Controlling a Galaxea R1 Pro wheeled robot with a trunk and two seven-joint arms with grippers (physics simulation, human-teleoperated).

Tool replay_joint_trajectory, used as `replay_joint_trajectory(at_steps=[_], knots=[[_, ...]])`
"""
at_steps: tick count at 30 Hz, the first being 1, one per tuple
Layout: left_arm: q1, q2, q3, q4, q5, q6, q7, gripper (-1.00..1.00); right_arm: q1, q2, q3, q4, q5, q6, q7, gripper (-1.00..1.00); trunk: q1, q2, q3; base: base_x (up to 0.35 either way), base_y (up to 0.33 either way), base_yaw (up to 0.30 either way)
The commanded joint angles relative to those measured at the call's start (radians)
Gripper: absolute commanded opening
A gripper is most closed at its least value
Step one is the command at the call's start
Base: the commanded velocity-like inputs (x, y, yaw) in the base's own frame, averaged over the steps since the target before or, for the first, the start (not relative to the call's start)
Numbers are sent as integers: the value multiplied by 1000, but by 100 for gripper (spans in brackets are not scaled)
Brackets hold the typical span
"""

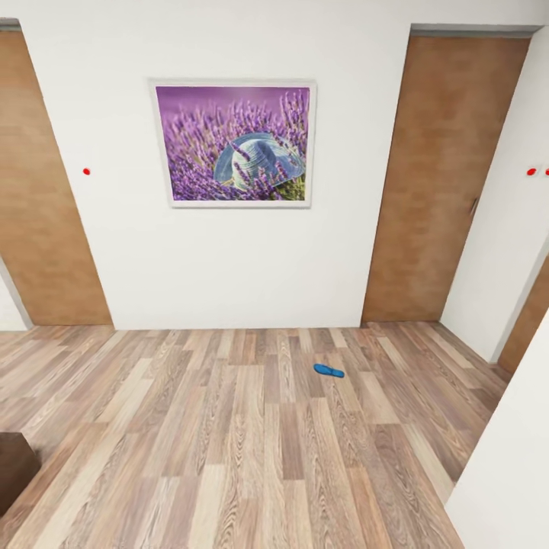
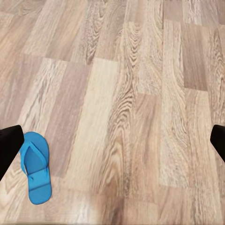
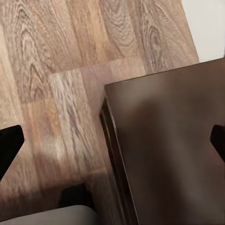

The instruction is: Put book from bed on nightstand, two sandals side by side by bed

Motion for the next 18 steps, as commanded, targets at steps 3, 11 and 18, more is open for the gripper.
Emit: replay_joint_trajectory(at_steps=[3, 11, 18], knots=[[-1, -1, 1, 1, 6, -2, -2, 100, 0, 0, -2, 1, -1, -3, 0, 100, 0, -1, -1, 2, -1, 130], [-1, 0, 1, 1, 6, -2, -2, 100, 0, 0, -2, 1, -1, -3, 0, 100, 0, -1, -1, 86, -77, 31], [-1, 0, 2, 1, 6, -2, -2, 100, 0, 0, -2, 1, 0, -3, 1, 100, 0, -1, -1, 51, -40, 3]])
